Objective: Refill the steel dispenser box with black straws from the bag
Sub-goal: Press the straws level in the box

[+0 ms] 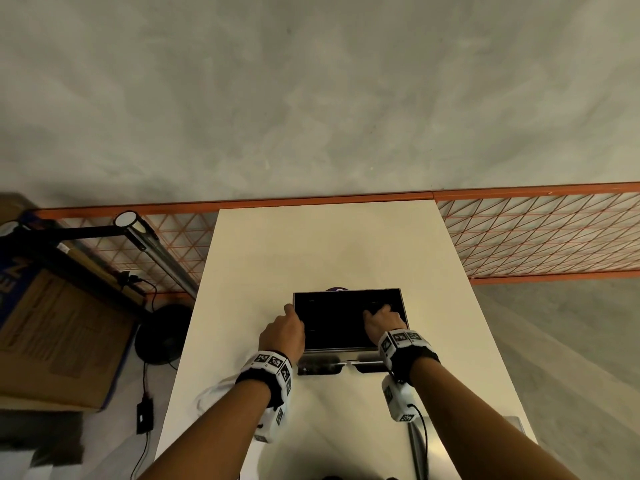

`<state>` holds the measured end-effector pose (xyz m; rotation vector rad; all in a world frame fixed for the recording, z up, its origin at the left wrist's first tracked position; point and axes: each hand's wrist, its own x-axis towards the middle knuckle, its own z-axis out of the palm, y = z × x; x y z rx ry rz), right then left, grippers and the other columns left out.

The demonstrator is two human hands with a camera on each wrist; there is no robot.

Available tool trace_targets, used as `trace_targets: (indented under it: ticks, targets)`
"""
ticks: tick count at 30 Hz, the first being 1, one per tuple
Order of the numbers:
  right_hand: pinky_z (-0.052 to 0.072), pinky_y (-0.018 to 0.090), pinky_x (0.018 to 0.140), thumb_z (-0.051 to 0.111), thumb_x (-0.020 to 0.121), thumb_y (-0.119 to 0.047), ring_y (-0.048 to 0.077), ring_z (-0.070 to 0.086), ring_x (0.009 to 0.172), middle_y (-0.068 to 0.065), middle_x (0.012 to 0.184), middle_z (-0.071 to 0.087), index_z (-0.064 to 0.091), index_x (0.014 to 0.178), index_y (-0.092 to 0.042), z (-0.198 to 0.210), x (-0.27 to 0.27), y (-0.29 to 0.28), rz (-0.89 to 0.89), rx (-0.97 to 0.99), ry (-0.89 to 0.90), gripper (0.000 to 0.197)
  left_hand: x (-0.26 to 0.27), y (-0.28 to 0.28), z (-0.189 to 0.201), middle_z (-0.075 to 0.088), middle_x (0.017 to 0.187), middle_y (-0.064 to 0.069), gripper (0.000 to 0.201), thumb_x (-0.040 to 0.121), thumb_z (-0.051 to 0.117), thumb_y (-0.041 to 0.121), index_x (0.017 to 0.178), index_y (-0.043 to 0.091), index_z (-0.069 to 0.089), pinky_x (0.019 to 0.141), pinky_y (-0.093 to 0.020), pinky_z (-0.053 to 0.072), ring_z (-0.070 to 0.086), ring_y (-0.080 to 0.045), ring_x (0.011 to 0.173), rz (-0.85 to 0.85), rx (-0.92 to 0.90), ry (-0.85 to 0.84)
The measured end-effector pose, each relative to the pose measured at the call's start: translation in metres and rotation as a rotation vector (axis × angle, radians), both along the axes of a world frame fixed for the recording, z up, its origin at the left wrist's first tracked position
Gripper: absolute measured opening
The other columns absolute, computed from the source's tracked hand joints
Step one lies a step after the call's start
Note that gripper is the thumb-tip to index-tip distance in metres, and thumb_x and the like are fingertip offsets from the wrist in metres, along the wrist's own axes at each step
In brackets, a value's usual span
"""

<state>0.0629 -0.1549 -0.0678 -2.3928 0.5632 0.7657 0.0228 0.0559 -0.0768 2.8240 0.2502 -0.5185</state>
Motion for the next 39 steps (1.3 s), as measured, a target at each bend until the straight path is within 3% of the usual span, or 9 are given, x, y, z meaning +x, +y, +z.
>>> trace_targets:
  ticks: [11, 14, 18, 21, 23, 29, 31, 36, 39]
  targets:
    - [0.046, 0.043, 0.096, 0.049, 0.099, -0.035, 0.042, 0.052, 0.122, 0.026, 0.137, 0.049, 0.034, 0.138, 0.002, 0.004, -0.002, -0.003, 0.053, -0.034, -0.066, 0.055, 0.001, 0.0, -0.002, 0.067, 0.119, -0.018, 0.032, 0.108, 0.039, 0.021, 0.135, 0.005, 0.038, 0.08, -0.043, 0.048, 0.067, -0.04, 0.107, 0.0, 0.004, -0.013]
    - [0.041, 0.043, 0.102, 0.044, 0.101, -0.03, 0.041, 0.044, 0.13, 0.026, 0.145, 0.037, 0.017, 0.149, 0.006, 0.011, -0.012, 0.008, 0.235, -0.158, -0.177, 0.065, 0.002, 0.0, -0.004, 0.067, 0.117, -0.017, 0.031, 0.107, 0.04, 0.021, 0.133, 0.005, 0.038, 0.081, -0.044, 0.049, 0.067, -0.041, 0.105, 0.003, 0.0, -0.012]
    - [0.036, 0.049, 0.107, 0.041, 0.097, -0.044, 0.032, 0.041, 0.13, 0.013, 0.14, 0.041, 0.041, 0.138, -0.014, 0.007, -0.024, 0.027, 0.655, -0.228, -0.51, 0.051, 0.002, 0.001, -0.005, 0.068, 0.115, -0.017, 0.03, 0.106, 0.04, 0.021, 0.131, 0.005, 0.039, 0.079, -0.044, 0.049, 0.067, -0.041, 0.103, 0.006, 0.001, -0.016]
    - [0.017, 0.057, 0.117, 0.031, 0.099, -0.054, 0.03, 0.019, 0.147, 0.007, 0.158, 0.025, 0.032, 0.149, -0.027, -0.002, -0.022, 0.036, 0.846, -0.188, -0.413, 0.057, 0.003, -0.001, -0.004, 0.068, 0.116, -0.017, 0.03, 0.107, 0.042, 0.023, 0.13, 0.005, 0.039, 0.078, -0.044, 0.049, 0.068, -0.04, 0.104, 0.003, 0.015, -0.024]
    - [0.013, 0.06, 0.118, 0.025, 0.1, -0.058, 0.031, 0.013, 0.149, 0.004, 0.161, 0.019, 0.027, 0.151, -0.034, -0.009, -0.02, 0.036, 0.871, -0.19, -0.354, 0.057, 0.002, -0.002, -0.003, 0.067, 0.117, -0.017, 0.029, 0.107, 0.041, 0.023, 0.129, 0.006, 0.039, 0.078, -0.044, 0.048, 0.067, -0.041, 0.105, 0.006, 0.016, -0.024]
    - [0.026, 0.06, 0.111, 0.02, 0.1, -0.056, 0.031, 0.031, 0.139, 0.003, 0.154, 0.032, 0.033, 0.147, -0.036, -0.007, -0.028, 0.03, 0.961, -0.207, -0.281, 0.053, 0.003, -0.001, -0.004, 0.068, 0.116, -0.018, 0.03, 0.107, 0.041, 0.023, 0.131, 0.005, 0.038, 0.075, -0.043, 0.046, 0.067, -0.041, 0.104, 0.013, 0.019, -0.015]
    - [0.031, 0.057, 0.107, 0.022, 0.1, -0.057, 0.029, 0.037, 0.133, 0.004, 0.147, 0.039, 0.039, 0.143, -0.033, 0.0, -0.031, 0.029, 0.949, -0.183, -0.346, 0.053, 0.003, -0.002, -0.004, 0.068, 0.116, -0.017, 0.029, 0.107, 0.041, 0.022, 0.13, 0.005, 0.039, 0.075, -0.042, 0.046, 0.067, -0.041, 0.104, 0.02, 0.014, -0.016]
    - [0.048, 0.045, 0.087, 0.04, 0.096, -0.054, 0.026, 0.055, 0.101, 0.005, 0.108, 0.058, 0.061, 0.109, -0.017, 0.013, -0.045, 0.035, 0.951, -0.075, -0.543, 0.045, 0.003, -0.002, -0.005, 0.068, 0.116, -0.017, 0.028, 0.107, 0.042, 0.023, 0.13, 0.006, 0.038, 0.071, -0.04, 0.042, 0.068, -0.04, 0.103, 0.014, 0.033, -0.007]
    - [0.05, 0.044, 0.087, 0.049, 0.094, -0.05, 0.029, 0.055, 0.106, 0.008, 0.113, 0.058, 0.061, 0.115, -0.013, 0.01, -0.052, 0.038, 1.023, -0.076, -0.448, 0.045, 0.003, -0.003, -0.004, 0.068, 0.115, -0.017, 0.029, 0.106, 0.041, 0.02, 0.131, 0.005, 0.039, 0.071, -0.04, 0.041, 0.068, -0.04, 0.103, 0.018, 0.035, -0.011]
